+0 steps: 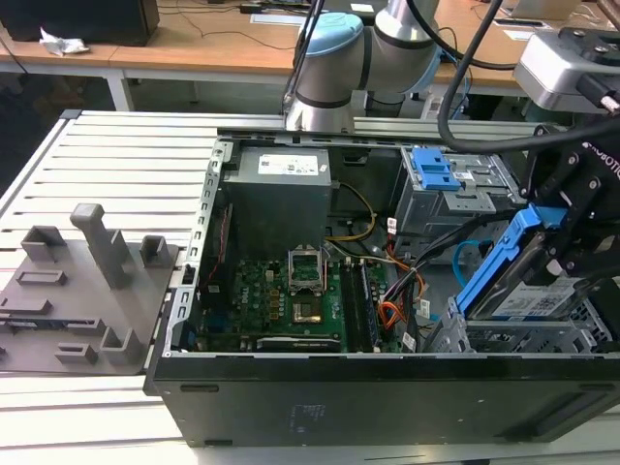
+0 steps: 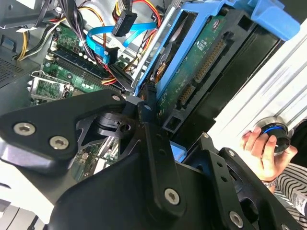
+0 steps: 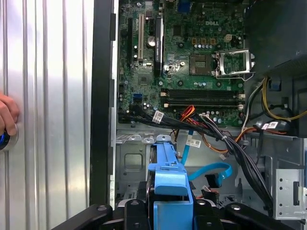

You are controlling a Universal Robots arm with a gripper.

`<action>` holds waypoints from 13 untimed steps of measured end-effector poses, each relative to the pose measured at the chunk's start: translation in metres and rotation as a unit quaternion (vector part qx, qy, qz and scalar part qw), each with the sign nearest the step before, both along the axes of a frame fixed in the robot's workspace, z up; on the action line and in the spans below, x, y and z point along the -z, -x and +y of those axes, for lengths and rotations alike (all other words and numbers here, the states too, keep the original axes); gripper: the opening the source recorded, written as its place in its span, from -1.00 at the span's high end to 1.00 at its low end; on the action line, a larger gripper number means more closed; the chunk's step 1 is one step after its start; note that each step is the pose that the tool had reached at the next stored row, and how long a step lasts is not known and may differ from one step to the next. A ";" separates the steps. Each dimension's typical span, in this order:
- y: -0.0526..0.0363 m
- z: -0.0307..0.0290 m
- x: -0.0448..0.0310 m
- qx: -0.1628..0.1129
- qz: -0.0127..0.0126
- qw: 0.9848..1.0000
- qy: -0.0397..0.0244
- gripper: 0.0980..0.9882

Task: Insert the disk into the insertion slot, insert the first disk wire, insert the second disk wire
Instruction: 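Insert the disk into the insertion slot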

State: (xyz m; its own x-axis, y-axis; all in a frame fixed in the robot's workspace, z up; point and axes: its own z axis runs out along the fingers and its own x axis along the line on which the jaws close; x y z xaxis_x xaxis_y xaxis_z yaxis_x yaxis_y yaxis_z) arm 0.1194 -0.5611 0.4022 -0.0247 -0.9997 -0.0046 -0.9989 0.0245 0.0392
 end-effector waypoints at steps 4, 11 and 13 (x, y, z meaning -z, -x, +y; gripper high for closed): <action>0.0000 0.0000 0.0028 0.000 0.000 1.000 0.000 0.41; 0.0000 0.0000 0.0036 0.000 0.000 1.000 0.000 0.41; 0.0000 0.0000 0.0037 0.000 0.000 1.000 0.000 0.41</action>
State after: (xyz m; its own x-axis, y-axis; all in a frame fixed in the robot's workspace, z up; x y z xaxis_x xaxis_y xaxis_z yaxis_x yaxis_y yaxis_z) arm 0.1194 -0.5611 0.3985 -0.0247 -0.9997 -0.0044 -0.9989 0.0245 0.0391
